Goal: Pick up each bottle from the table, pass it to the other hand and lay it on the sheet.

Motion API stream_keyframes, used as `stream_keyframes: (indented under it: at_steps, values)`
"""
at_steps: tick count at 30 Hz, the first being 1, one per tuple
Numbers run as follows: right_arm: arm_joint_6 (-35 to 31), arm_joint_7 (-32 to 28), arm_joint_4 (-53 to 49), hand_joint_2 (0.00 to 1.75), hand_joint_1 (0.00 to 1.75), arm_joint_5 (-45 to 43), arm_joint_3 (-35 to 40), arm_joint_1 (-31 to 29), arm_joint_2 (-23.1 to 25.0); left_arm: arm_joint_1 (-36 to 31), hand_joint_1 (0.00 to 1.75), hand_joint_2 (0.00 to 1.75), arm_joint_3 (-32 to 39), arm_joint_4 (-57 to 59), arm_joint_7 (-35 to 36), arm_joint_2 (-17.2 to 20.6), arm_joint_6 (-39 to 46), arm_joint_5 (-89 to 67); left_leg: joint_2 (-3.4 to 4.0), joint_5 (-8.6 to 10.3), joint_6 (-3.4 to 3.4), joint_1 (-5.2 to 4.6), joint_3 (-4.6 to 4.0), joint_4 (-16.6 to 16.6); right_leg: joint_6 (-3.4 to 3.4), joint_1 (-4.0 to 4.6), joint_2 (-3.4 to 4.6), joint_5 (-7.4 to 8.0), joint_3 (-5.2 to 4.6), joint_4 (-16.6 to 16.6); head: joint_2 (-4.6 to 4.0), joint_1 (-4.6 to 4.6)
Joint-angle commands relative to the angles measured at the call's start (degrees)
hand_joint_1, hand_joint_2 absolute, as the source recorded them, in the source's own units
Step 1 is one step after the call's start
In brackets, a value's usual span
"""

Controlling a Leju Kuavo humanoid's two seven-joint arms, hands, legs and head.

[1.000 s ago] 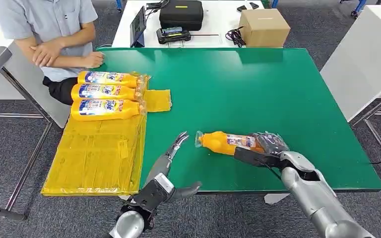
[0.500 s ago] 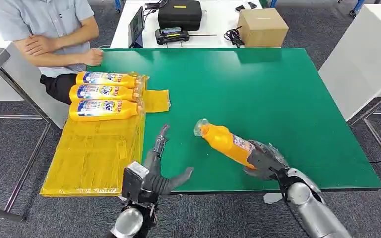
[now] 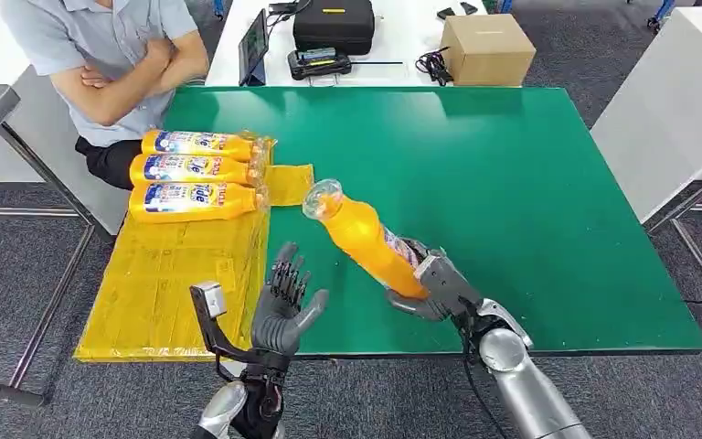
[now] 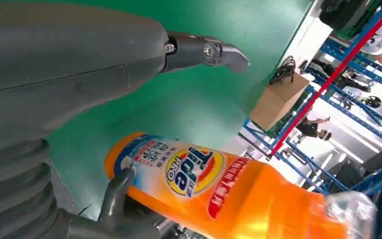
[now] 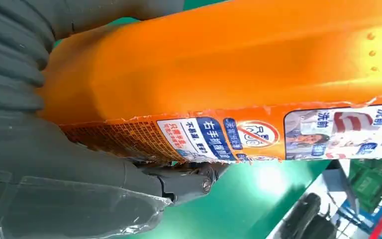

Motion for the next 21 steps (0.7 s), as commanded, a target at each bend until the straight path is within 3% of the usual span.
stream_keyframes:
  at_steps: [1,21]
  values:
    - [-0.32,-0.2,7.79,1.75,1.75,0.11,7.69,-6.99,2.97,-4.88,0.0,1.75,-2.51,5.62,-0.83,0.68,-2.25,2.32,0.19,-0.07,-0.12,0.05,0.18,0.0,-0.15,0.06,0.16,-0.01,0.12,0.0,0.0,0.02]
    - [-1.36,0.23,18.32,1.75,1.75,3.09,16.87,-12.32,5.44,-8.24,0.0,1.75,-3.01,5.89,-5.44,0.2,2.04,-3.63,0.14,-0.07,-0.15,0.1,0.2,0.0,-0.17,0.11,0.08,-0.03,0.17,-0.03,0.0,0.02]
